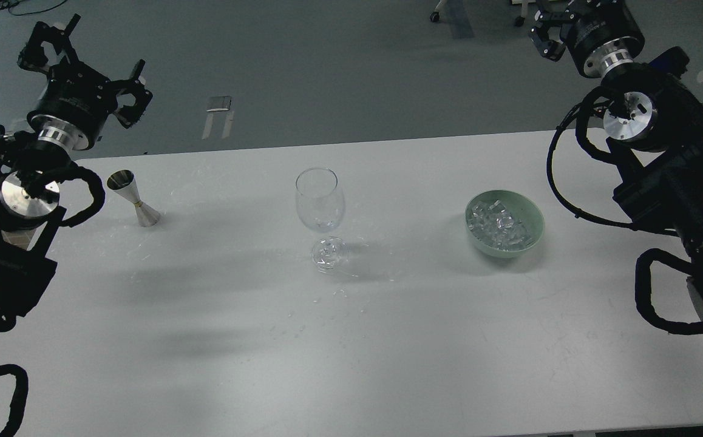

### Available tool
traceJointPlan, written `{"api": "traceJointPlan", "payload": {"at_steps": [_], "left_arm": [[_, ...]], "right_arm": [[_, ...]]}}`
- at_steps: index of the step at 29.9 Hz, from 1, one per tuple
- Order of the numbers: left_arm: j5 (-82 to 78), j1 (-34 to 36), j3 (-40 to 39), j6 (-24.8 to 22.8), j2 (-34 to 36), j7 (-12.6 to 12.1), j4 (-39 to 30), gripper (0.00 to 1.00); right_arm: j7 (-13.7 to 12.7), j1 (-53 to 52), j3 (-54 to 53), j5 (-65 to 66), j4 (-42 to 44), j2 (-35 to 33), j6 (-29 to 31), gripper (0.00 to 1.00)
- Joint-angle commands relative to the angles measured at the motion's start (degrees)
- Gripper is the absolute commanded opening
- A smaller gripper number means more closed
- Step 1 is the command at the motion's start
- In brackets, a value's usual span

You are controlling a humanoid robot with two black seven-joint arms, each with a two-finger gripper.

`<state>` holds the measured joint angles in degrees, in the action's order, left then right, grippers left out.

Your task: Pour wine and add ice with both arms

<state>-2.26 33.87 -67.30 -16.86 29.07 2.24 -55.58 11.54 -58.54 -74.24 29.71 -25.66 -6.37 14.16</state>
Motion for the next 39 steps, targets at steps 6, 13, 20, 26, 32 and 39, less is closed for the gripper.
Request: {"api": "traceJointPlan", "payload": {"at_steps": [6, 13, 20, 26, 32, 39], "left_arm": [[0.3, -23.5, -15.3, 4.7, -0.7, -5.8, -17.0, 0.97], [6.2, -30.0, -18.7, 9.0, -5.0, -6.3, -17.1, 0.81], [7.0, -28.9, -18.9, 19.3, -10.4, -6.3, -14.6, 0.61], [7.1, -26.2, -19.1, 21.2, -12.5, -5.8, -10.0, 0.61], [7.2, -20.8, -19.7, 20.9, -12.4, -5.9, -0.7, 0.51], [7.2, -14.4, -19.5, 20.6, -12.7, -6.2, 8.0, 0.51]], "right_arm": [[0.1, 0.4, 0.0, 0.0, 0.0, 0.0, 0.0, 1.00], [0.1, 0.4, 0.1, 0.1, 0.0, -0.1, -0.4, 1.00], [0.0, -0.2, 0.1, 0.1, 0.0, 0.0, -0.8, 1.00], [0.0, -0.3, 0.2, 0.2, 0.1, -1.0, -1.6, 1.00], [0.0, 0.3, 0.2, 0.2, 0.2, -1.5, -2.6, 1.00], [0.0, 0.2, 0.2, 0.2, 0.3, -1.5, -2.7, 1.00]]}}
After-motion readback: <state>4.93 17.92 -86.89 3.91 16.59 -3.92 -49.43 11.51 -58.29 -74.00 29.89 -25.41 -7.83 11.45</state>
